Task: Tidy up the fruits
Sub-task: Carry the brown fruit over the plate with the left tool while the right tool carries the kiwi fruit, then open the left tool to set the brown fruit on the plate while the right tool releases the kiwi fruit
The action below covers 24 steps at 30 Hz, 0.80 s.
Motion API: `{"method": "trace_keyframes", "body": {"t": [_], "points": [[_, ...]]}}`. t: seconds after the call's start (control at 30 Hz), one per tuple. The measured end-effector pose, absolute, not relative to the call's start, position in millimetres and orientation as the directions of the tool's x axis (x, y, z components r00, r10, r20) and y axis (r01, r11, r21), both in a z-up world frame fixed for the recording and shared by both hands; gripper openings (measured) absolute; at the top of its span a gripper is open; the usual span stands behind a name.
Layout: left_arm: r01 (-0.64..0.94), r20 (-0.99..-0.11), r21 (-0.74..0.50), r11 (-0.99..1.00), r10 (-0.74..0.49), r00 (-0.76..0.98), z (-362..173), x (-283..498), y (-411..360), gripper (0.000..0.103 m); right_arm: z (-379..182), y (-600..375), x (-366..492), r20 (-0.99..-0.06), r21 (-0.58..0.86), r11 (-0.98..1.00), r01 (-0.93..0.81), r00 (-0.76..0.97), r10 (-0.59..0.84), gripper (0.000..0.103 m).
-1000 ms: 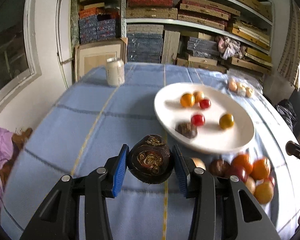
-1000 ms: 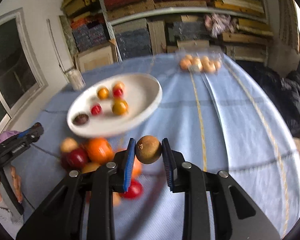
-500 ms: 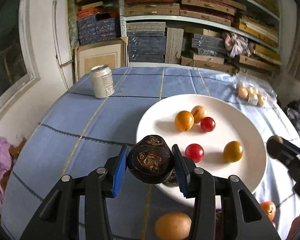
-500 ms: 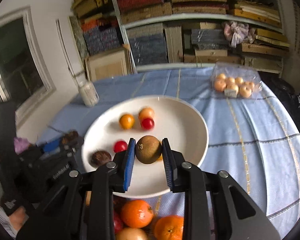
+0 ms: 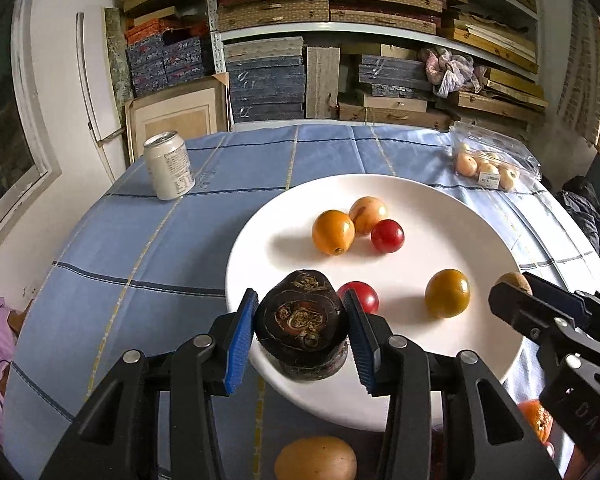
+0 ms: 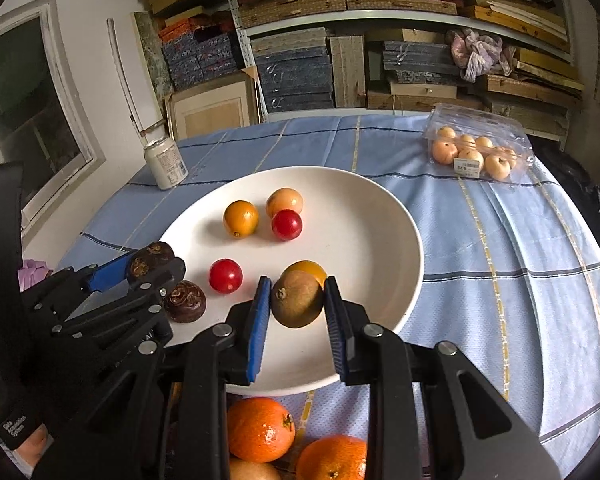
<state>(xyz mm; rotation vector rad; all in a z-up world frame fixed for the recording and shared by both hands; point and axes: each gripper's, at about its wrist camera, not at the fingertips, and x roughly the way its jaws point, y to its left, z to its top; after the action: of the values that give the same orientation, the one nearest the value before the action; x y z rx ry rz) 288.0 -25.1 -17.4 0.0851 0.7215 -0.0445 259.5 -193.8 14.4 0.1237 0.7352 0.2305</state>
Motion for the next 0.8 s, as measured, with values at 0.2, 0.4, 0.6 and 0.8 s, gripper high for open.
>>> {"method": "trace_keyframes", "body": {"t": [0.2,0.4,0.6,0.8], "points": [[0.077,-0.667,0.062,0.995,-0.016,0.745,-20.3,289.0,-26.8,0.044,11.8,-190.0,262.5,-0.657,0.179,0.969,-0.169,0.713,0.246,0.026],[0.08,-0.676,0.054,0.995,-0.023,0.736,-22.4,290.6,-26.8,0.044,7.5,-186.5,265.5,-0.667,0.17,0.97,-0.173,0.704,0.243,0.026],[0.084,-0.678,0.057,0.995,-0.023,0.735,-23.1,290.0,-27.4,0.044,6.1,-188.1,267.6,-0.664,0.181,0.968,-0.172,0.705,0.249,0.04],[0.085,-0.67,0.053,0.995,-0.028,0.742,-21.5,287.7,-28.5,0.047,10.2,-190.5,264.8,-0.65,0.195,0.966,-0.17,0.715,0.257,0.041]]}}
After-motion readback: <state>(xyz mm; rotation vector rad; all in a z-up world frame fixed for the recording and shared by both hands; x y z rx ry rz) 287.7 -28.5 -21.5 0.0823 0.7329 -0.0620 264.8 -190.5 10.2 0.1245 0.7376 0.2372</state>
